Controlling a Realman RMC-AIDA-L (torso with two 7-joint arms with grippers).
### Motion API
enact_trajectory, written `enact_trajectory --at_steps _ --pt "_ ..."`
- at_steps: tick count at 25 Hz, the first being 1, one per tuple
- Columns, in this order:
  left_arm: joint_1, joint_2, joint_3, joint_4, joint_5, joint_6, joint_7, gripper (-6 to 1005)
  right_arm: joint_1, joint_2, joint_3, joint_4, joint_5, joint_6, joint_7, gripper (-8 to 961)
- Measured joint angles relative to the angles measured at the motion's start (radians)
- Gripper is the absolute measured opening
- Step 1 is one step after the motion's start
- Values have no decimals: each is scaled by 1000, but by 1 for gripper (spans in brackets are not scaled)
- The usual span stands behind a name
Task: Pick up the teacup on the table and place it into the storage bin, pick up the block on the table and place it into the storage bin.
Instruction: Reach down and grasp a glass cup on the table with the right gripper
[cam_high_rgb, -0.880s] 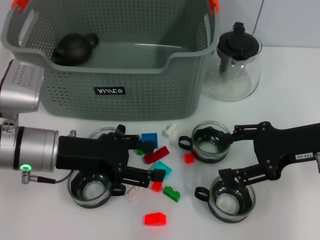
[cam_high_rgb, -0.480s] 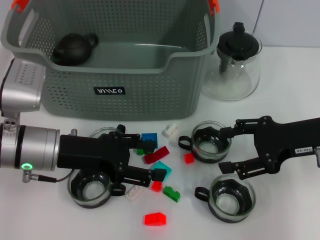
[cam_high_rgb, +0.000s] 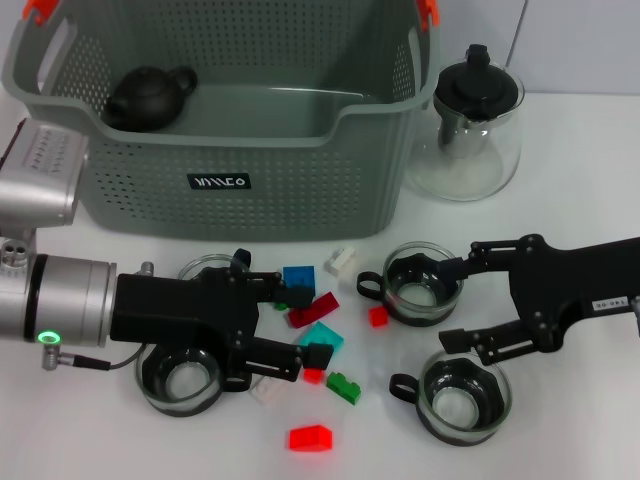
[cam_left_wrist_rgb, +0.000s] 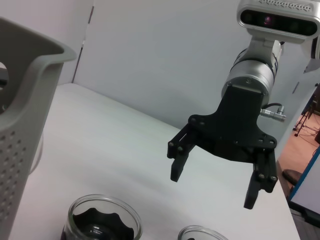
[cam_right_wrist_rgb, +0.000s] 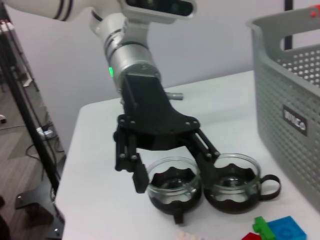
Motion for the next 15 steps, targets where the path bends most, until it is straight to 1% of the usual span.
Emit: enact_trajectory --at_steps 4,8,15 --pt "8 -1 -1 0 -1 4 6 856 -8 -2 -15 -34 -13 -46 -33 895" --pt "16 -4 -4 -12 0 -15 12 856 -13 11 -41 -127 -74 -91 -33 891" --pt "18 -15 -13 -32 -5 -51 6 855 5 30 -105 -238 -167 -161 -3 889"
